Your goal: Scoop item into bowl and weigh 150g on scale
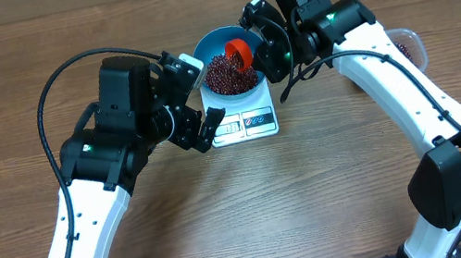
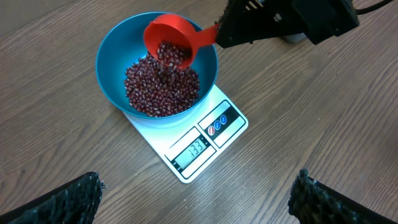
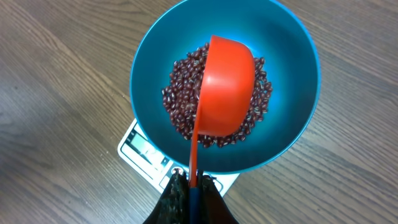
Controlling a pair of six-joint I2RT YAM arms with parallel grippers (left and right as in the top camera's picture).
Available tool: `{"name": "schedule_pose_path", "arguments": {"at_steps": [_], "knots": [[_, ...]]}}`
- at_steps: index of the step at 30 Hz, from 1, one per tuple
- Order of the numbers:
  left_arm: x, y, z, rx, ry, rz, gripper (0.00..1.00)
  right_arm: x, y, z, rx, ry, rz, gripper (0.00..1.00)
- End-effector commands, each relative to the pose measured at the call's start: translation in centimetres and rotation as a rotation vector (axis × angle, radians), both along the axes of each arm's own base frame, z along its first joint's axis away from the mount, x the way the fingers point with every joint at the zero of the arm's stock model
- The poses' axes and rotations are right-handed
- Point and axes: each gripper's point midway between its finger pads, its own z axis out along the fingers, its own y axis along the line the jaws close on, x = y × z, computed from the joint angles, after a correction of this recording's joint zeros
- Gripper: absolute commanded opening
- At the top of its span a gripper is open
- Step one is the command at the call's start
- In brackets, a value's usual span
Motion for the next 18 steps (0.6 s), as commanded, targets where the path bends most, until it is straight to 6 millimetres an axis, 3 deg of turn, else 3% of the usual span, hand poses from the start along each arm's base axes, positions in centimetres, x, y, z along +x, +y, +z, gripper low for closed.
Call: {"name": "schedule_pose_path", "arguments": {"at_steps": [1, 4, 7, 11, 16, 18], "knots": [[-0.1, -0.2, 1.0, -0.006, -0.032, -0.025, 1.00, -0.2, 0.5, 2.2, 0.032, -0.036, 0.011, 0.04], [-0.1, -0.2, 1.0, -0.006, -0.032, -0.025, 1.00, -0.3, 0.7, 2.1, 0.008, -0.058, 0.057, 0.04], [-0.1, -0.2, 1.0, -0.006, -0.032, -0.025, 1.00, 0.6, 0.2, 2.3, 0.017, -0.051, -0.056, 0.04], [-0.1, -0.2, 1.0, -0.006, -0.032, -0.025, 1.00, -0.8, 1.3, 2.2, 0.032, -0.046, 0.082, 0.04], [-0.1, -0.2, 1.0, -0.006, -0.032, -0.025, 1.00, 0.3, 0.3, 2.1, 0.002, -0.050, -0.037, 0.04], [-0.1, -0.2, 1.0, -0.006, -0.032, -0.025, 1.00, -0.5, 0.9, 2.0, 0.012, -0.044, 0.038, 0.04]]}}
